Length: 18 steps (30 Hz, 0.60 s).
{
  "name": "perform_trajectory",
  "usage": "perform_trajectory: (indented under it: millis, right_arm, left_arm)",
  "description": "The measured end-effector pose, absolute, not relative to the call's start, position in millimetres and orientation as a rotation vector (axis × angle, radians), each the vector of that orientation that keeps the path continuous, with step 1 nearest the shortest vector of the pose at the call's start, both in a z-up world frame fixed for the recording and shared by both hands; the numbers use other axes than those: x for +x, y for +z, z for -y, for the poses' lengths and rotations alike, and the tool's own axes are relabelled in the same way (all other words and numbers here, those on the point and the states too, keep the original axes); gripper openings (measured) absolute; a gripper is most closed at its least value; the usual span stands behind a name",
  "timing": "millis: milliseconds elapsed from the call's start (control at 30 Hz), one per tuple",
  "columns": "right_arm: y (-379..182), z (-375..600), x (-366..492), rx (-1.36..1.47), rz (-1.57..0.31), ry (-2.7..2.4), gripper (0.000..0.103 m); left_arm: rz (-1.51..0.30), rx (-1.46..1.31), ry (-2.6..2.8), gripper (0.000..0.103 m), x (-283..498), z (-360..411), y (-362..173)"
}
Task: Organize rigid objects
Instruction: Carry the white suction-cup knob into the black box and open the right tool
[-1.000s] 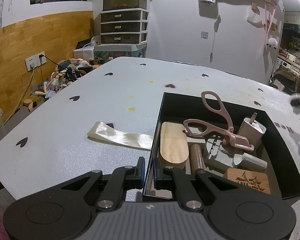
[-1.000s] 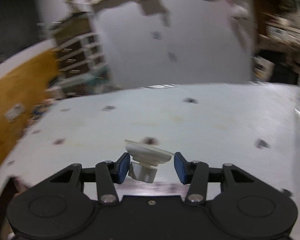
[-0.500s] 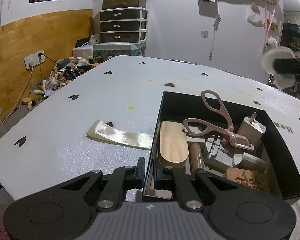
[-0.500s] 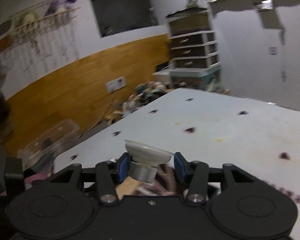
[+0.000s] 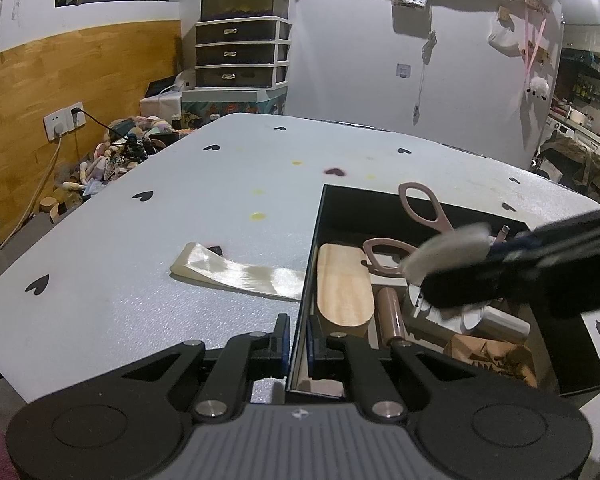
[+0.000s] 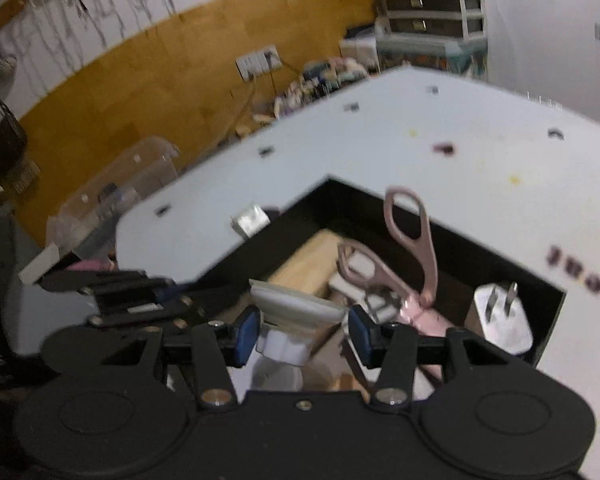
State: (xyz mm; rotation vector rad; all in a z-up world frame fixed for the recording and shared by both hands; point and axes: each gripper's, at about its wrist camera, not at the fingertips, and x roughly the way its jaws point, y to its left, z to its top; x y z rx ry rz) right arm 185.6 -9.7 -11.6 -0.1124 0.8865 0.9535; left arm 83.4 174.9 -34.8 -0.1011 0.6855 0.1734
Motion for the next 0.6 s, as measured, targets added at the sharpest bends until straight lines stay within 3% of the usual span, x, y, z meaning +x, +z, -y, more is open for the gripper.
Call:
perform_trajectory:
  millis: [100, 600]
  right_arm:
    - [-11.7, 11.7, 187.3, -0.097, -0.902, 0.944, 0.062]
    - [-1.5, 19.5, 187.9, -0.083, -0.863, 0.936, 0.064]
  left_arm:
    - [-0.686, -0.100, 0.174, 0.008, 83.4, -175.0, -34.8]
    - [-0.687, -0.100, 0.177, 0.008, 83.3, -174.9, -35.1]
